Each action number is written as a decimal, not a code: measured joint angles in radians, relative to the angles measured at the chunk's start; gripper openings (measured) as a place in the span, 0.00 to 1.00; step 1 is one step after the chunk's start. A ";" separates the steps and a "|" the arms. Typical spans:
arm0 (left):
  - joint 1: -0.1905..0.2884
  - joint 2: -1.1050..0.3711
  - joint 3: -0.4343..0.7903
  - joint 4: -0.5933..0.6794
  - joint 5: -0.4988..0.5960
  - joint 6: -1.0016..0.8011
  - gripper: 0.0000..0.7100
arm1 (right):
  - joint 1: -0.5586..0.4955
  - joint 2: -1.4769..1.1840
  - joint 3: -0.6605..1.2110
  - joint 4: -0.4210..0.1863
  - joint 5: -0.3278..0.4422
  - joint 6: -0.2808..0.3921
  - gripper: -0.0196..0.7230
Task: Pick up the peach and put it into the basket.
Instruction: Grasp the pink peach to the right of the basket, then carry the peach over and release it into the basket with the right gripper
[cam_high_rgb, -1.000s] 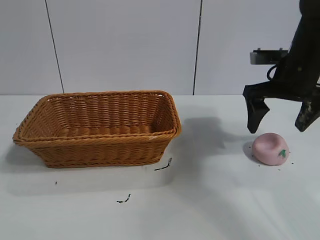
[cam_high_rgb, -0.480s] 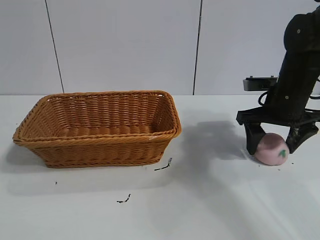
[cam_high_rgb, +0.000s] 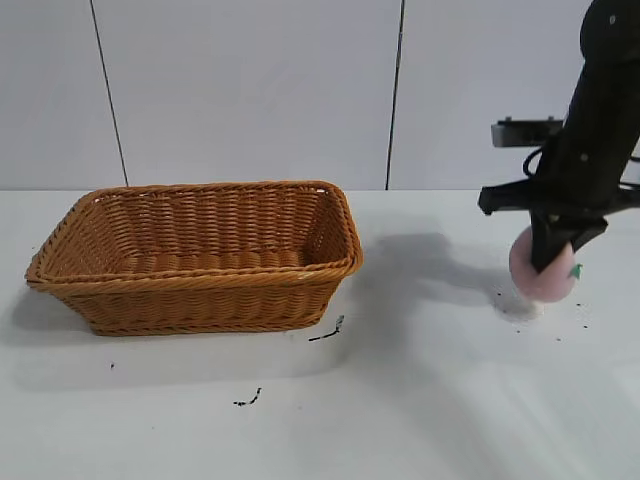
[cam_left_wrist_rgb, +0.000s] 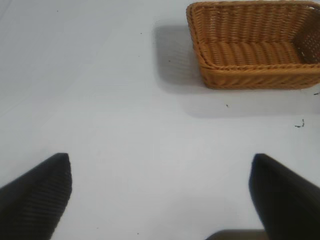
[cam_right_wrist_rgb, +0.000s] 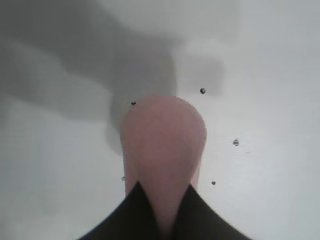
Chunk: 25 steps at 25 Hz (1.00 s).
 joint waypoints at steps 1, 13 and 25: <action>0.000 0.000 0.000 0.000 0.000 0.000 0.98 | 0.000 -0.015 -0.046 0.000 0.045 -0.001 0.01; 0.000 0.000 0.000 0.000 0.000 0.000 0.98 | 0.153 -0.016 -0.466 -0.008 0.263 -0.002 0.01; 0.000 0.000 0.000 0.000 0.000 0.000 0.98 | 0.505 0.167 -0.635 0.003 0.219 -0.036 0.01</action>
